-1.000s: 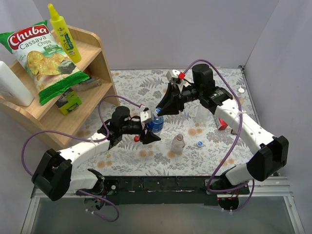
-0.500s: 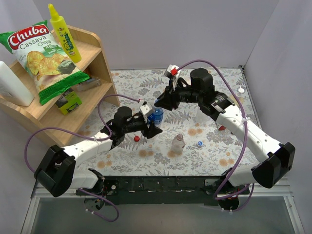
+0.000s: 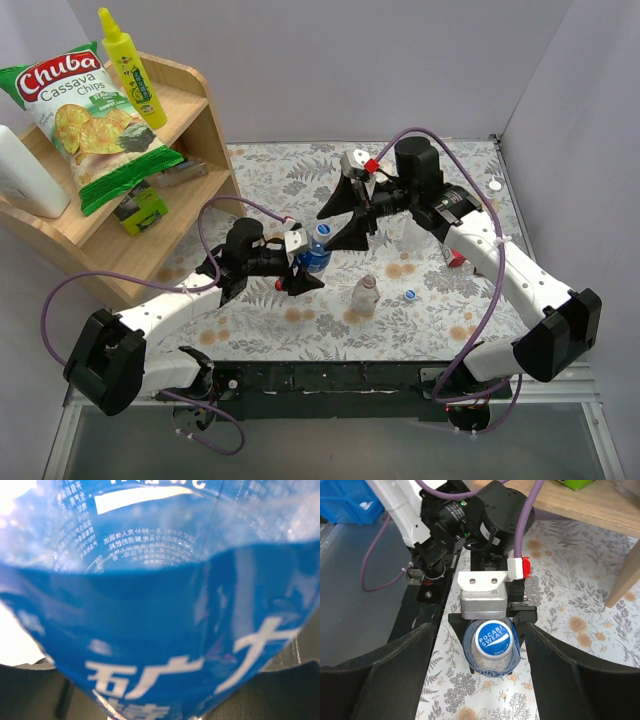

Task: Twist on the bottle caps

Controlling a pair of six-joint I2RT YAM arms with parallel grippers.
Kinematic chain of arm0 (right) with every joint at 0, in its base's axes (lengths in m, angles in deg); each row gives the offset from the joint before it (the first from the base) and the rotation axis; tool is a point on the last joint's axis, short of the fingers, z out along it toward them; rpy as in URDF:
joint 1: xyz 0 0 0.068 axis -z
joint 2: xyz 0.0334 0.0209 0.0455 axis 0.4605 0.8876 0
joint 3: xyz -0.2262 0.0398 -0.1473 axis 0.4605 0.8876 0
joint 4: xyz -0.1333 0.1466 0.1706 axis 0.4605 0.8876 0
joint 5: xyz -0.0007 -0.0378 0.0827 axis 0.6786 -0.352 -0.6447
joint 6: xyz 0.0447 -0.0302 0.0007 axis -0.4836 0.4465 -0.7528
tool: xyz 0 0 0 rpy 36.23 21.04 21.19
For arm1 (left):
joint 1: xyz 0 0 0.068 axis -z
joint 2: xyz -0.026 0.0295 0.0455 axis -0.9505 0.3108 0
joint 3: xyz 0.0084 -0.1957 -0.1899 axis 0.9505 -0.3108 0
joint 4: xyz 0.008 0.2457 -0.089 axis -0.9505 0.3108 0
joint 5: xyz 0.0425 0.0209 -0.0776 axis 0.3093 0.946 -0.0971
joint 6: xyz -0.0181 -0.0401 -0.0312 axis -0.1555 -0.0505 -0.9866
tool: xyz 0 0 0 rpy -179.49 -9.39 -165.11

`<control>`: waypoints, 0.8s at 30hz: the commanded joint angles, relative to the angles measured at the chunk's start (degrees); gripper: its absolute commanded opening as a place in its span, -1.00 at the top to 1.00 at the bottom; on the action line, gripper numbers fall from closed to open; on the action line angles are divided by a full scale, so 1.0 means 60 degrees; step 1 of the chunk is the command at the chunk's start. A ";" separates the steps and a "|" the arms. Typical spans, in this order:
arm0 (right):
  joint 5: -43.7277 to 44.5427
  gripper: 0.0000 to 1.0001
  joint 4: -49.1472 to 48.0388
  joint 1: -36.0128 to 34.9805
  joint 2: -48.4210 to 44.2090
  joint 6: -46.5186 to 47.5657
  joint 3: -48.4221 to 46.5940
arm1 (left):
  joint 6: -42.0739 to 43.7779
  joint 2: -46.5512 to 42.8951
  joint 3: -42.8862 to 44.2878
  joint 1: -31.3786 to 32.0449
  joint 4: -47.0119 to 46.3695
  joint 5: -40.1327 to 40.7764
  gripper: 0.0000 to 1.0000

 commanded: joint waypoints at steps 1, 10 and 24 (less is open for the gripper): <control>-0.1008 -0.58 -0.0013 -0.0014 0.0156 0.0540 -0.0159 | 0.0592 0.0070 0.0366 -0.0006 0.0258 -0.0932 1.00; -0.0862 -0.20 -0.0249 -0.0029 0.0288 0.0438 0.0105 | 0.0314 0.0275 0.0513 -0.0006 -0.0108 -0.0976 1.00; 0.0266 0.97 -0.0395 -0.0029 0.0244 0.0336 0.0251 | -0.0594 0.0275 0.0382 -0.0006 -0.1074 -0.0158 1.00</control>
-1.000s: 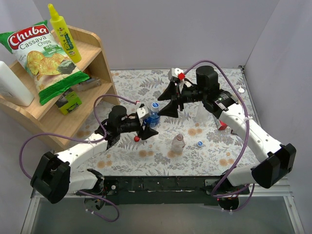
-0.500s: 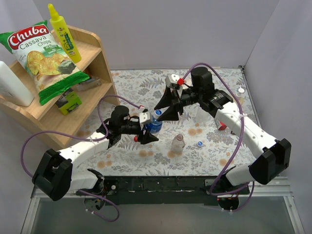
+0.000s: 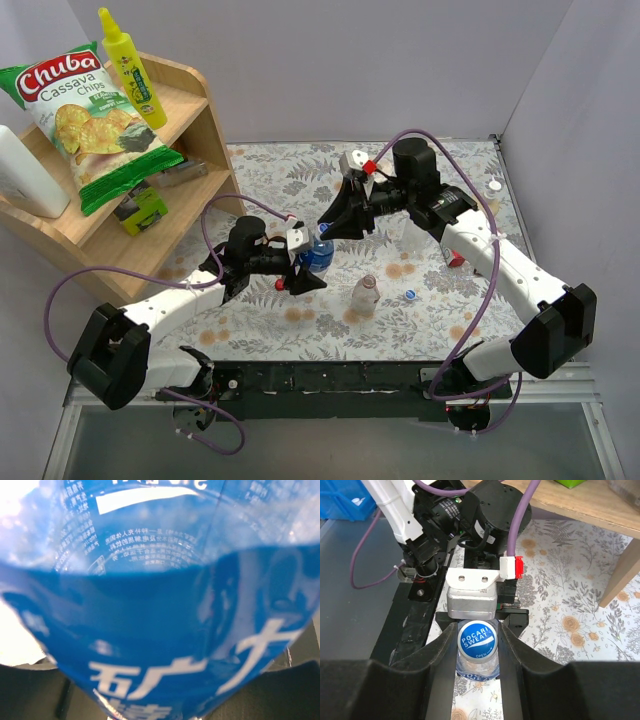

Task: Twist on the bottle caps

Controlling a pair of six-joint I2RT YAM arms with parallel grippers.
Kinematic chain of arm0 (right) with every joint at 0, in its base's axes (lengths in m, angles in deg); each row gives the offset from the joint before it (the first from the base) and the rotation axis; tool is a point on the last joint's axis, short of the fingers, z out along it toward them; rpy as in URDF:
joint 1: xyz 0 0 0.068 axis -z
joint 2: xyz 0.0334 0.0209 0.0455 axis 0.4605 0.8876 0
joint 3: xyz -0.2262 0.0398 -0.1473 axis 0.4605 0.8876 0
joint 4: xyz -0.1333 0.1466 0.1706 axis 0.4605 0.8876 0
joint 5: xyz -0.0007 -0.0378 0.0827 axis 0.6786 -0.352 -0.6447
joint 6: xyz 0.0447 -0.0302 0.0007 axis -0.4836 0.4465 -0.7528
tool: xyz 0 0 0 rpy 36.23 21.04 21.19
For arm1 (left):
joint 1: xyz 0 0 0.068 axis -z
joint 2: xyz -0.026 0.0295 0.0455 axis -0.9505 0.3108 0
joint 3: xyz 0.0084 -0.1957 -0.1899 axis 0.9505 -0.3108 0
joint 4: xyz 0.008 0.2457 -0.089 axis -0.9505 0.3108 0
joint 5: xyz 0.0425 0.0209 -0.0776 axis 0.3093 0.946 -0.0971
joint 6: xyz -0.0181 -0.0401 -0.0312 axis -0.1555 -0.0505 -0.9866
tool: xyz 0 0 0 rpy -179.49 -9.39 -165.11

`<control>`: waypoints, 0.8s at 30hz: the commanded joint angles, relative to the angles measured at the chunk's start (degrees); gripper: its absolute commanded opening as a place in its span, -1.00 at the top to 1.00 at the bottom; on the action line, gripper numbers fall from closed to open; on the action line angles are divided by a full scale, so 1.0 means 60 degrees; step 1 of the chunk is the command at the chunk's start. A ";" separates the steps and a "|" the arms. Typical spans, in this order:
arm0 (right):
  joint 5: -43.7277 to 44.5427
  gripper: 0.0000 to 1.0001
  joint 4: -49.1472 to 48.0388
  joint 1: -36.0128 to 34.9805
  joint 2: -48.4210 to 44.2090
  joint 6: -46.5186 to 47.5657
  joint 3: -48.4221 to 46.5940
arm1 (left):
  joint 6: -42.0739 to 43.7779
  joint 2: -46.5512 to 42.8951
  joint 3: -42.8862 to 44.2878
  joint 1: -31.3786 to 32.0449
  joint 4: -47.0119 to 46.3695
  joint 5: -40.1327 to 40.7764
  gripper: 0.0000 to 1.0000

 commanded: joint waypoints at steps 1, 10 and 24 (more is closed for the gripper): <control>0.0412 0.97 0.0020 -0.0025 -0.0026 -0.0018 0.0000 | -0.0595 -0.0126 0.0214 -0.0013 -0.1024 0.0547 1.00; 0.0470 0.97 0.0211 -0.0025 -0.0070 0.0099 0.0044 | -0.0493 -0.0360 0.0009 -0.0013 -0.1112 0.1195 1.00; 0.1346 0.97 0.0226 -0.0011 -0.0055 -0.0062 0.0000 | -0.1489 -0.0360 0.0068 0.0222 -0.1976 0.2592 1.00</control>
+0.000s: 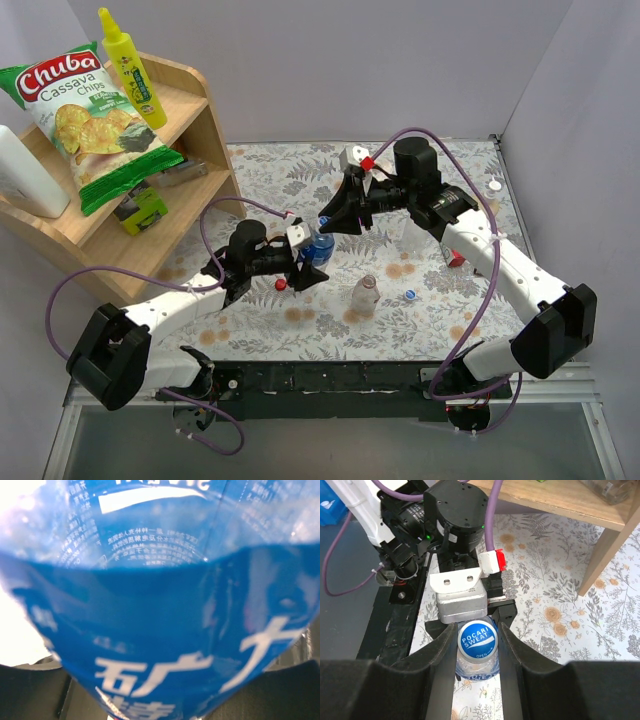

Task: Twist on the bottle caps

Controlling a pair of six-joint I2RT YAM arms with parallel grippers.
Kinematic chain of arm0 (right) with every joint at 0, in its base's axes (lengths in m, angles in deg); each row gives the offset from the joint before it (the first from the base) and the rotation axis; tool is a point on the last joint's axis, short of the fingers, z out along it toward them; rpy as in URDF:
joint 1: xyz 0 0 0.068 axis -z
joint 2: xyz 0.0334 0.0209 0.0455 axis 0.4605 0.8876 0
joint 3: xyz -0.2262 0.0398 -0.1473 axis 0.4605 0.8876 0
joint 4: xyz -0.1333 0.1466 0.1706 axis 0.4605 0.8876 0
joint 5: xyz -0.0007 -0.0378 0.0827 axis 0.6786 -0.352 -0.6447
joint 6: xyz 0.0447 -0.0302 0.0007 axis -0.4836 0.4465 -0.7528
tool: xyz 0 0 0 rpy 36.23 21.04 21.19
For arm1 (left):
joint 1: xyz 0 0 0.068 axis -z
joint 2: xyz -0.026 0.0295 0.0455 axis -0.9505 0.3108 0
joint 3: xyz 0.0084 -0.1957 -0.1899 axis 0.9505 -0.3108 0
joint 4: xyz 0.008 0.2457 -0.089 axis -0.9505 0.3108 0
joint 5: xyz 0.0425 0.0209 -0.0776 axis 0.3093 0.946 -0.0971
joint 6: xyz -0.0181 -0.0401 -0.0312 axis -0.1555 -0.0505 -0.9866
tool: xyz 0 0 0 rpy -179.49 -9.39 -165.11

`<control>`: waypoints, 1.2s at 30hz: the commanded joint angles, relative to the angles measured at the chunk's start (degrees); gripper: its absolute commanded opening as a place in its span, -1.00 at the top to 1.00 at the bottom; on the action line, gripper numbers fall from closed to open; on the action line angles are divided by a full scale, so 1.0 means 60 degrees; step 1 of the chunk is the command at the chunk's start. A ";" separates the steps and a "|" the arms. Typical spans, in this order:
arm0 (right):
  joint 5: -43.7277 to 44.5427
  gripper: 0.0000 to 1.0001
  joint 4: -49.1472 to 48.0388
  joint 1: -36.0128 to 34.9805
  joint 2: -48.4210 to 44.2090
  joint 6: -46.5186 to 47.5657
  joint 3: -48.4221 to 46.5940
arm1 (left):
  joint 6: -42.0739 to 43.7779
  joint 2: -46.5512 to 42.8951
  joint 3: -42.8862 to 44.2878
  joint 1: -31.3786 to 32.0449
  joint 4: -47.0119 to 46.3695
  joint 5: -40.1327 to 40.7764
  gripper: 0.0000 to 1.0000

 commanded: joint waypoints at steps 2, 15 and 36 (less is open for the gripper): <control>0.1324 0.97 0.0193 -0.0098 -0.0124 -0.0342 0.0145 | -0.0698 -0.0568 0.0159 0.0575 -0.1842 0.3329 1.00; 0.2308 0.97 0.0997 0.0984 0.0853 0.0622 -0.1478 | 0.0371 -0.0159 0.0407 0.0856 0.1462 0.3808 -0.96; 0.2692 0.97 0.1307 0.2011 0.4315 0.1224 -0.4162 | -0.0054 -0.0554 -0.0033 0.0124 0.3179 0.4091 -0.96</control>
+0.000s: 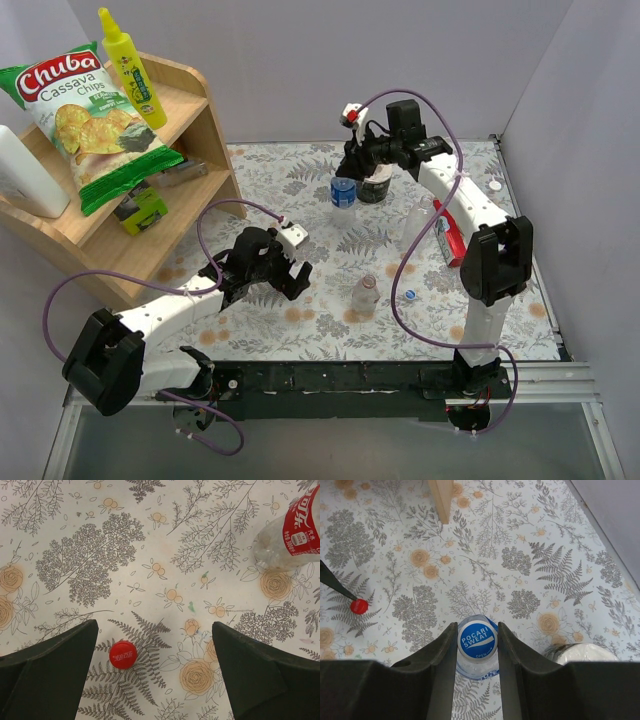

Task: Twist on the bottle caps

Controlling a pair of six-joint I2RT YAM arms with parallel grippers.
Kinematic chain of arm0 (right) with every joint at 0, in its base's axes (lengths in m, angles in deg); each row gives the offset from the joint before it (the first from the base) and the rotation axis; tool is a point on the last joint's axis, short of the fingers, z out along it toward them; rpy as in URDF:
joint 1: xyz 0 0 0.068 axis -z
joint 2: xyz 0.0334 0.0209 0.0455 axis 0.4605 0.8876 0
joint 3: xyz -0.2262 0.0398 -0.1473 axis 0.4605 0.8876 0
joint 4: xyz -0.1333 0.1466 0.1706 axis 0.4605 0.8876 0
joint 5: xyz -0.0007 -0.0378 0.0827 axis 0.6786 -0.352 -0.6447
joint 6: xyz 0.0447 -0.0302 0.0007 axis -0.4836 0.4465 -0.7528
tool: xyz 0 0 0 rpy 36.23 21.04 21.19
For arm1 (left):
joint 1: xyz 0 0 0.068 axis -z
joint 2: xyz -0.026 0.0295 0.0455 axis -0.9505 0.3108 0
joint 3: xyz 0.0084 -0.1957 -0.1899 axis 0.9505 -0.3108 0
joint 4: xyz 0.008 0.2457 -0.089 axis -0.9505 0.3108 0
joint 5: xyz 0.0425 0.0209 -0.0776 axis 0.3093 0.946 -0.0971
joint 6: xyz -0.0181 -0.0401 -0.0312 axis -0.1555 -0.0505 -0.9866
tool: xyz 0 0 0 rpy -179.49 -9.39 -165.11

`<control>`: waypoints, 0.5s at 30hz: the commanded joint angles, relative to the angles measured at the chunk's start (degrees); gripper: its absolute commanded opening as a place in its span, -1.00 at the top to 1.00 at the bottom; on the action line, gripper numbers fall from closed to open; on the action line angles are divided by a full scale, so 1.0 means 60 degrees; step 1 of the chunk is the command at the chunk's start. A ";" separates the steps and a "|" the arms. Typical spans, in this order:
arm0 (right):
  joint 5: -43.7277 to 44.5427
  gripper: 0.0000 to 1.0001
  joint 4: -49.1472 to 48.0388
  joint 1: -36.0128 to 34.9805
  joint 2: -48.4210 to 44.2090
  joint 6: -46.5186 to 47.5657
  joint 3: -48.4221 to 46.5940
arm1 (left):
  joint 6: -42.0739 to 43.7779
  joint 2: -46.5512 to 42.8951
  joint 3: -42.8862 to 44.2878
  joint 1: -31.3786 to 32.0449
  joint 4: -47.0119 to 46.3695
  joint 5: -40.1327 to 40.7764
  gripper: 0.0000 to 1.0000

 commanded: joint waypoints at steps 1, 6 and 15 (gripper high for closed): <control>-0.0522 0.97 -0.0782 0.0171 -0.0476 -0.0543 0.0556 | 0.0055 -0.0205 -0.0069 -0.0033 -0.0005 -0.0230 -0.96; -0.0626 0.97 -0.0826 0.0259 -0.0535 -0.0662 0.0793 | 0.0055 -0.0263 -0.0113 -0.0033 -0.0020 -0.0420 -0.96; -0.0597 0.58 -0.0827 0.0509 -0.0608 -0.0560 0.1086 | 0.0143 -0.0278 -0.0187 -0.0033 -0.0210 -0.0567 -0.96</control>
